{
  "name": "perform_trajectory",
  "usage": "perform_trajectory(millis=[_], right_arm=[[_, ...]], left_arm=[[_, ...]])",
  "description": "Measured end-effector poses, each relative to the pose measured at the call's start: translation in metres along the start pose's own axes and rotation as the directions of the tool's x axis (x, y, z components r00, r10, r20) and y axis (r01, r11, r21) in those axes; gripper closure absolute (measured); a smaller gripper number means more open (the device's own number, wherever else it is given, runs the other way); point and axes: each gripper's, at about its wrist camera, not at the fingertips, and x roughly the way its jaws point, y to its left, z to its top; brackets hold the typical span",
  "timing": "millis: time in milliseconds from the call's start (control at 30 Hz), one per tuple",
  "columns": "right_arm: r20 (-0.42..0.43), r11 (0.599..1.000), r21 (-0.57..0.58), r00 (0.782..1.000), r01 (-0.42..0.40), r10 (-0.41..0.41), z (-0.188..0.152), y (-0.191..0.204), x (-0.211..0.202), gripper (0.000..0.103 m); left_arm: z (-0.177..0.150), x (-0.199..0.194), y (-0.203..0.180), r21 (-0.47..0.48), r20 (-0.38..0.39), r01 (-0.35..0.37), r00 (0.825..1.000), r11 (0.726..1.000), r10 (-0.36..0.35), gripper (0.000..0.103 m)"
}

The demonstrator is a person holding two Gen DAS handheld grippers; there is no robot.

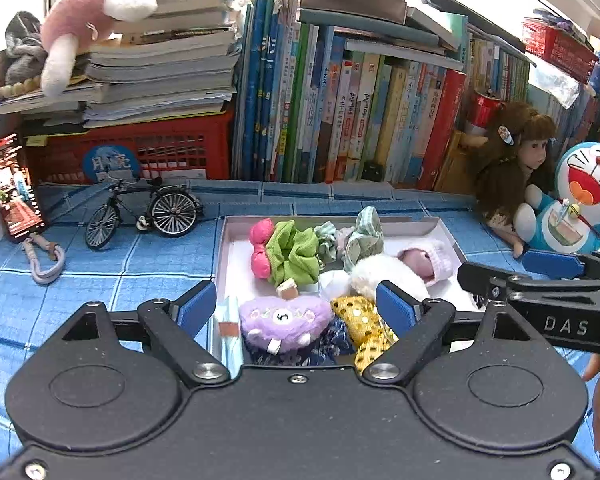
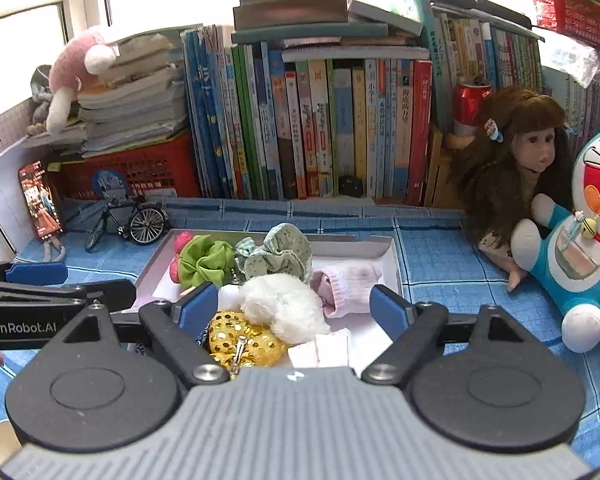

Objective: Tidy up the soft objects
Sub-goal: 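Open both grippers and lift them away from the tray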

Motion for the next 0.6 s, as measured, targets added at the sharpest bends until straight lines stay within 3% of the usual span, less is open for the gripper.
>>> perform_trajectory(millis=[300,600], right_arm=[[0.085,1.0,-0.025,0.996,-0.013,0.015,-0.02,-0.001,-0.031,0.0],[0.153,0.999,-0.036,0.988,-0.022,0.027,-0.032,0.003,-0.06,0.0]], left_arm=[[-0.029,-0.031,0.001,0.022,0.041,0.024,0.999,0.999,-0.025,0.016],[-0.047,-0.06,0.0,0.039,0.096,0.032,0.995,0.999,-0.036,0.015]])
